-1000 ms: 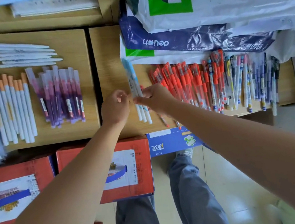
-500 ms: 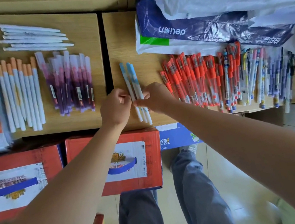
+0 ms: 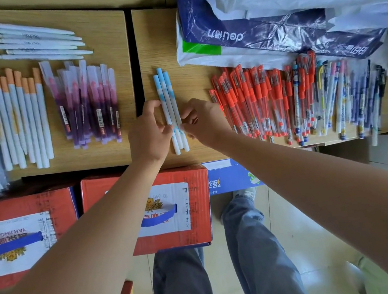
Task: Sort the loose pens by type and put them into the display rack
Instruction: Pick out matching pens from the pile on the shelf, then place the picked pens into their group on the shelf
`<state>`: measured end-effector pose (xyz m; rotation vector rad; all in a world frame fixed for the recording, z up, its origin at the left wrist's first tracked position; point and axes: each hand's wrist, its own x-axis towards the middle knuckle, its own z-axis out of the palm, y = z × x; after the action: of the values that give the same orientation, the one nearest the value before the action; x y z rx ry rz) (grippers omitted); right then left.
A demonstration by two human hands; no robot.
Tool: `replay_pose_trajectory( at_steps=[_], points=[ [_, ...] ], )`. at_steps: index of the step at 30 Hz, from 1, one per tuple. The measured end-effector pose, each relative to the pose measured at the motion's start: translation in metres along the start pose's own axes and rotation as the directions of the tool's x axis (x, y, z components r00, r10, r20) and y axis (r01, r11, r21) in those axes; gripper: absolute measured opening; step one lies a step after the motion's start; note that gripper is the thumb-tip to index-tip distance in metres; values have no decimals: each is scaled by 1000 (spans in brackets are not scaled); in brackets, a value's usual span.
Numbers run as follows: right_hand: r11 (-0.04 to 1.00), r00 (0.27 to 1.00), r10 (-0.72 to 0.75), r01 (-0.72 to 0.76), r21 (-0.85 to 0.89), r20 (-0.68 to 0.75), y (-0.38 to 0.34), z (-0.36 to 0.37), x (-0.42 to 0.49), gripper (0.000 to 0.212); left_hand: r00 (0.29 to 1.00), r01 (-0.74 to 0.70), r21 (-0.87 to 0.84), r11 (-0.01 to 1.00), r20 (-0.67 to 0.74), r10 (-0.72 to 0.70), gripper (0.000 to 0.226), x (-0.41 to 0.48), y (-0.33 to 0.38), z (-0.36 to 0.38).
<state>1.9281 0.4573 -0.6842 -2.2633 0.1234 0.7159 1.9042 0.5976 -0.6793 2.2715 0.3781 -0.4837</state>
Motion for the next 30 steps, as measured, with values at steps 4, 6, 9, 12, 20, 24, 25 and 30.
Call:
replay_pose_trajectory(
  at_steps=[4, 6, 9, 12, 20, 24, 25, 30],
  points=[
    [999, 1000, -10, 10, 34, 17, 0, 5, -3, 17, 1000, -11, 13, 1000, -12, 11, 49, 0, -2, 1],
    [999, 1000, -17, 17, 41, 0, 3, 0, -4, 14, 1000, -11, 41, 999, -13, 12, 48, 1, -4, 2],
    [997, 999, -23, 21, 74, 30, 11, -17, -8, 12, 1000, 16, 110, 994, -25, -13, 47, -1, -2, 3],
    [993, 999, -36, 34, 117, 19, 23, -41, -15, 12, 998, 43, 150, 988, -58, -35, 41, -4, 7, 4],
    [993, 980, 75, -56, 106, -183, 80, -105, -38, 10, 980, -110, 222, 969, -138, 143, 30, -10, 61, 30],
    [984, 931, 175, -157, 82, -321, 114, -141, -52, 7, 952, -305, 176, 936, 32, 304, 28, -17, 95, 60],
    [980, 912, 198, -188, 61, -358, 124, -149, -54, 8, 940, -340, 174, 924, 80, 331, 28, -19, 102, 68],
    [949, 873, 243, -305, -84, -423, 155, -175, -59, 28, 915, -387, 185, 904, 201, 350, 27, -25, 132, 103]
  ],
)
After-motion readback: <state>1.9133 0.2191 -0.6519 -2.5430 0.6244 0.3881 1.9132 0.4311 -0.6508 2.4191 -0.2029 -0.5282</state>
